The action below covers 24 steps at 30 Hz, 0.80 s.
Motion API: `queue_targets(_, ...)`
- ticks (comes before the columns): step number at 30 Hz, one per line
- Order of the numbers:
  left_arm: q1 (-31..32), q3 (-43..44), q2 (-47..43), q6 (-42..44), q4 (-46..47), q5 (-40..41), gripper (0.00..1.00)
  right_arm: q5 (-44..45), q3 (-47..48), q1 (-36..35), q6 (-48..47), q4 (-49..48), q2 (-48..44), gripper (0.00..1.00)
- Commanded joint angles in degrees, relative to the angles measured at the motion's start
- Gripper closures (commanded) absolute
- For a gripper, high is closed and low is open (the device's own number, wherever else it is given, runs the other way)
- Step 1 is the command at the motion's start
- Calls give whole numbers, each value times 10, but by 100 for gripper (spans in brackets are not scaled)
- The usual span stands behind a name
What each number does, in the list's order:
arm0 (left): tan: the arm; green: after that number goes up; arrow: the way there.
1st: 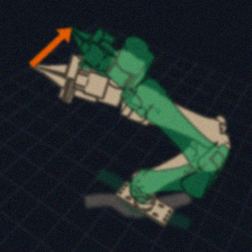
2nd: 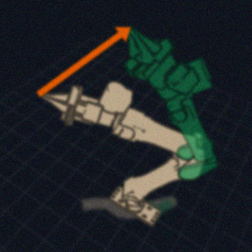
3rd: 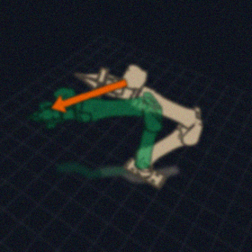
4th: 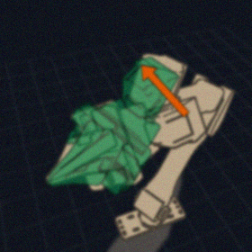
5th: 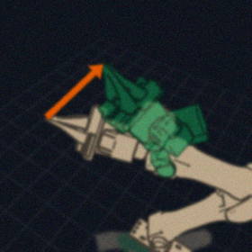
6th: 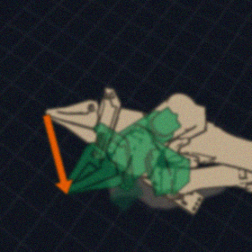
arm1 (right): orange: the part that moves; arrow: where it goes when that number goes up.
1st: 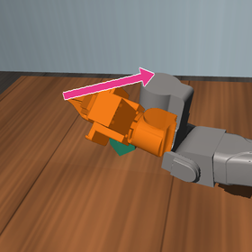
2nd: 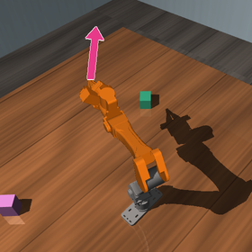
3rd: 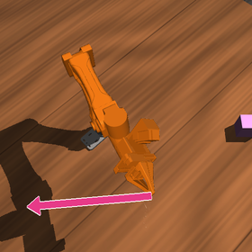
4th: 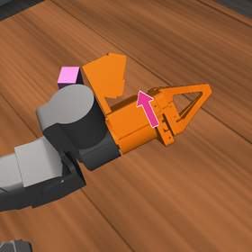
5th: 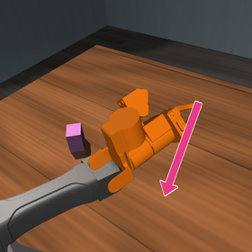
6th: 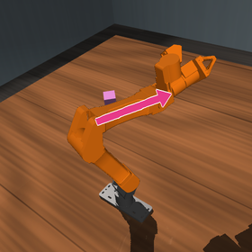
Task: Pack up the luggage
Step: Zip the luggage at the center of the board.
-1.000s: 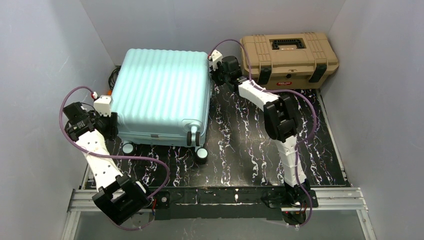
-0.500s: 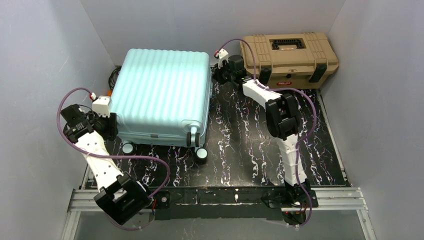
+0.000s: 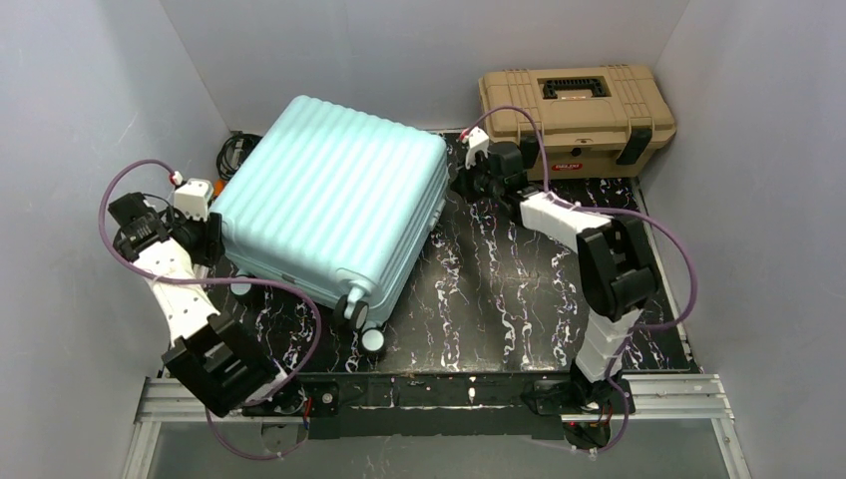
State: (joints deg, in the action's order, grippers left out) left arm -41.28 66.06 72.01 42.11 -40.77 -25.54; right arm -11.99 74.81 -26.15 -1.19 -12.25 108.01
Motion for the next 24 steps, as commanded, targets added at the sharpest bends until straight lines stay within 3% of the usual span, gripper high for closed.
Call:
queue_targets(1, -30, 48, 67, -89, 71, 138, 100, 40, -68, 32, -8, -93, -141, 99)
queue_targets(6, -8, 96, 132, -121, 75, 129, 100, 35, -176, 15, -36, -72, -228, 99)
queue_targets(13, 107, 120, 183, -143, 119, 218, 100, 55, -271, -11, -52, -50, -315, 99)
queue_targets(19, 163, 271, 302, -232, 64, 300, 100, 78, -291, -12, -70, -34, -346, 99)
queue_targets(24, 193, 349, 352, -246, 62, 361, 100, 58, -287, -12, -78, -7, -350, 99)
